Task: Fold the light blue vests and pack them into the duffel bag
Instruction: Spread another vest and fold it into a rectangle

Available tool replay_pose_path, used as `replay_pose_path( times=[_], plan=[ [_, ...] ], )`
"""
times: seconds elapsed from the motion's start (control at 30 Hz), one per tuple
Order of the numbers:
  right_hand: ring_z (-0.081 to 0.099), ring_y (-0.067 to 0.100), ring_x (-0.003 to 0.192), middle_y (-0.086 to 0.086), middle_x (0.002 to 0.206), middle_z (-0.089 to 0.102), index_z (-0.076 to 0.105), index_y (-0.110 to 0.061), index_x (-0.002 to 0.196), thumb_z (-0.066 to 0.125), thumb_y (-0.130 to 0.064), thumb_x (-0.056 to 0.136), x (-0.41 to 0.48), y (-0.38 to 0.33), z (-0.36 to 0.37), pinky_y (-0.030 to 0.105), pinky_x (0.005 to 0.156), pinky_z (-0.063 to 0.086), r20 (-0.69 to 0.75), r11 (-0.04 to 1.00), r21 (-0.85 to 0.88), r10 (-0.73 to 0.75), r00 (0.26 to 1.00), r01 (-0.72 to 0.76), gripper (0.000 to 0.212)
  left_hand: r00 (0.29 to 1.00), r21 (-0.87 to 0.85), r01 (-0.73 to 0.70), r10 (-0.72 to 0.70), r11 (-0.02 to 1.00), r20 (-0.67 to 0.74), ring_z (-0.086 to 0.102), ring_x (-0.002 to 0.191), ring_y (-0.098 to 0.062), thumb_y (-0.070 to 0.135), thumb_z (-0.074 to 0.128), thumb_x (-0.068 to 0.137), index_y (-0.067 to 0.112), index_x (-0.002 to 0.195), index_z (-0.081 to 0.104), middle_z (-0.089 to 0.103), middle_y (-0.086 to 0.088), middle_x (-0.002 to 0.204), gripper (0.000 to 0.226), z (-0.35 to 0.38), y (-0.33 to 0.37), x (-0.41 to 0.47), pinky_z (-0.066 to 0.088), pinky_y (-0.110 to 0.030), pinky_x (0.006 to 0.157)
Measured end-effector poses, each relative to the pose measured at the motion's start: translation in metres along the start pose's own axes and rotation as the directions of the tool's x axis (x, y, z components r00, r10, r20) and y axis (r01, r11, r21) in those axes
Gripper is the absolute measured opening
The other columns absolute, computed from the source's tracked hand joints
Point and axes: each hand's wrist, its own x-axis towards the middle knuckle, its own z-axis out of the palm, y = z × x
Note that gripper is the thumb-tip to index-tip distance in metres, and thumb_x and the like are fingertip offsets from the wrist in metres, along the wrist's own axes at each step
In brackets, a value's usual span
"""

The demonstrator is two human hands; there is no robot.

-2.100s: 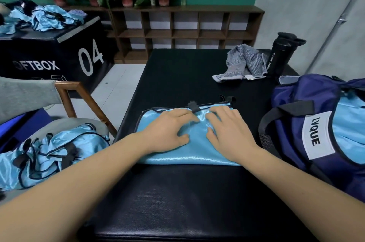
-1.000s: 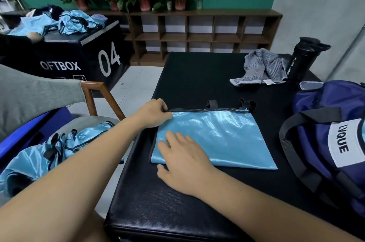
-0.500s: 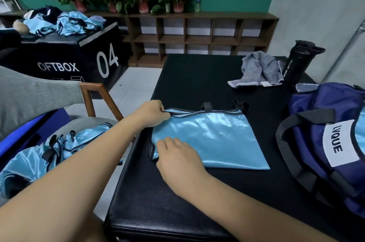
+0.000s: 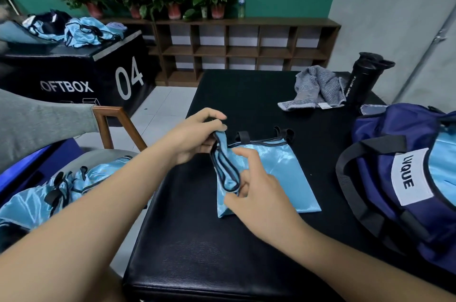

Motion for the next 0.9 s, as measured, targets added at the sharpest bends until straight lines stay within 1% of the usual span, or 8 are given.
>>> replay_pose_path(
  times=[0.13,0.27,0.4,0.47,0.6,0.67,0.8,0.9],
  plan=[
    [0.057,0.014,0.065,0.001,0.078,0.066,0.032,-0.053,0.136,0.067,-0.013,0.087,-0.009,0.018,-0.023,0.037,0.065,0.052,-0.016,0.999,0.016,0.040,0.999,-0.040,0.071,0.998,-0.044,-0.033,0.035,0.998,0.048,0.061,0.060,-0.010,0.016,0.069,0.100,0.018,0.120,0.071,0.058,0.000,0.089,0.020,0.032,0.003,0.002,0.055,-0.022,0.060],
    [0.057,0.016,0.060,0.004,0.078,0.066,0.031,-0.057,0.139,0.068,-0.014,0.088,-0.016,0.038,-0.044,0.041,0.063,0.053,-0.013,0.996,-0.022,0.090,0.996,-0.090,0.077,0.996,-0.029,-0.072,0.074,0.997,0.052,0.076,0.076,-0.019,0.017,0.071,0.101,0.012,0.113,0.073,0.066,-0.002,0.094,0.013,0.058,-0.003,0.003,0.064,-0.031,0.076],
    [0.059,0.021,0.062,0.008,0.075,0.064,0.027,-0.058,0.146,0.066,-0.016,0.087,-0.025,0.060,-0.060,0.042,0.067,0.055,0.028,0.987,-0.084,0.136,0.990,-0.134,0.082,0.996,-0.017,-0.067,0.068,0.998,0.064,0.081,0.094,-0.028,0.018,0.074,0.100,0.011,0.112,0.071,0.072,-0.004,0.095,0.014,0.077,-0.016,0.003,0.064,-0.041,0.091],
    [0.061,0.016,0.061,0.004,0.072,0.066,0.028,-0.057,0.149,0.065,-0.017,0.087,-0.028,0.066,-0.067,0.039,0.069,0.057,0.073,0.979,-0.158,0.144,0.987,-0.131,0.082,0.995,0.003,-0.067,0.067,0.998,0.076,0.081,0.096,-0.026,0.020,0.074,0.100,0.012,0.114,0.071,0.075,-0.003,0.095,0.016,0.085,-0.022,0.003,0.062,-0.045,0.098],
    [0.068,0.009,0.068,-0.008,0.074,0.073,0.042,-0.044,0.138,0.060,-0.028,0.090,-0.029,0.070,-0.084,0.034,0.072,0.059,0.178,0.935,-0.329,0.203,0.963,-0.136,0.054,0.987,0.098,-0.099,0.085,0.990,0.137,0.079,0.100,-0.018,0.027,0.075,0.100,0.022,0.122,0.068,0.076,-0.007,0.107,0.024,0.094,-0.030,0.000,0.059,-0.048,0.104],
    [0.067,0.012,0.070,-0.004,0.072,0.071,0.046,-0.039,0.129,0.056,-0.042,0.088,-0.029,0.071,-0.093,0.037,0.072,0.058,0.162,0.864,-0.490,0.219,0.962,-0.114,0.042,0.973,0.179,-0.166,0.131,0.970,0.191,0.077,0.103,-0.014,0.027,0.075,0.099,0.033,0.136,0.058,0.077,0.002,0.109,0.041,0.094,-0.032,-0.003,0.058,-0.045,0.105],
    [0.066,0.024,0.085,-0.012,0.079,0.057,0.037,-0.039,0.138,0.052,-0.050,0.095,-0.032,0.072,-0.103,0.041,0.077,0.054,0.065,0.697,-0.717,0.057,0.996,0.007,0.047,0.932,0.396,-0.351,0.274,0.848,0.238,0.072,0.101,-0.007,0.030,0.076,0.096,0.045,0.150,0.038,0.070,0.014,0.115,0.067,0.091,-0.030,-0.019,0.057,-0.034,0.097],
    [0.057,0.017,0.093,-0.018,0.097,0.046,0.050,-0.029,0.139,0.059,-0.046,0.093,-0.032,0.079,-0.105,0.037,0.082,0.051,0.049,0.696,-0.691,-0.222,0.974,0.194,0.050,0.852,0.570,-0.521,0.422,0.635,0.309,0.064,0.109,-0.005,0.033,0.077,0.094,0.038,0.132,0.052,0.063,0.016,0.113,0.045,0.085,-0.032,-0.037,0.051,-0.027,0.093]
  ],
)
